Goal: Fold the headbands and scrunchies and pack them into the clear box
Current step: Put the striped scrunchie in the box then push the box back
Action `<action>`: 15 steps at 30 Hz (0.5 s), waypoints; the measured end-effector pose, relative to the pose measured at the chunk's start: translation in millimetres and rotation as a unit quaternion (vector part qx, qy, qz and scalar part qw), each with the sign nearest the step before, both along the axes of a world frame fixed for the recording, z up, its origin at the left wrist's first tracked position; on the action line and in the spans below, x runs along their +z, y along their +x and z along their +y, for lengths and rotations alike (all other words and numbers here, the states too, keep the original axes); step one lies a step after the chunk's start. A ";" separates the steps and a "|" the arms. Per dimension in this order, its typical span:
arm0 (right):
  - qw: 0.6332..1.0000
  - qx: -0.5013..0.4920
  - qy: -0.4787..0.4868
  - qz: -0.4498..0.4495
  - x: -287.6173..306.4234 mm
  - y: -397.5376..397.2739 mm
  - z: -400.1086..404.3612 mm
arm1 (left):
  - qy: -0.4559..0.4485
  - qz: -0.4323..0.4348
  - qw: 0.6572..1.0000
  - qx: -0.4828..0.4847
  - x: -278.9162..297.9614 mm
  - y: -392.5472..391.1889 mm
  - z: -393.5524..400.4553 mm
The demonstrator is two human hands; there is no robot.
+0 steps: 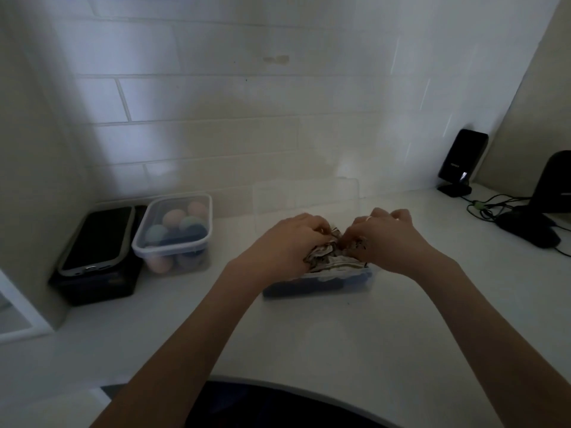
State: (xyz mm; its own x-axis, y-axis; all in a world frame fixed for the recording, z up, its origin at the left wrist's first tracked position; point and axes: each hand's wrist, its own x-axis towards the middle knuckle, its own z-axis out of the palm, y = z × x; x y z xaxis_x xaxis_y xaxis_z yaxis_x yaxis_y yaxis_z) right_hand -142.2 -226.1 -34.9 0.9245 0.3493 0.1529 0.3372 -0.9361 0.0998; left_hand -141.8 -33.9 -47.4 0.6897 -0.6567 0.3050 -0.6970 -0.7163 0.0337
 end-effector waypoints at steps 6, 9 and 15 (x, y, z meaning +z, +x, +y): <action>0.988 -0.045 -0.042 0.144 10.6 3.4 1.6 | 0.052 0.072 0.994 0.069 -0.2 4.2 2.0; 0.972 -0.017 -0.080 0.221 16.7 10.8 10.4 | 0.073 0.119 0.985 0.099 -1.4 6.5 3.6; 0.937 -0.027 -0.115 0.330 30.5 15.9 24.6 | 0.138 0.135 0.974 0.121 -3.4 12.9 3.0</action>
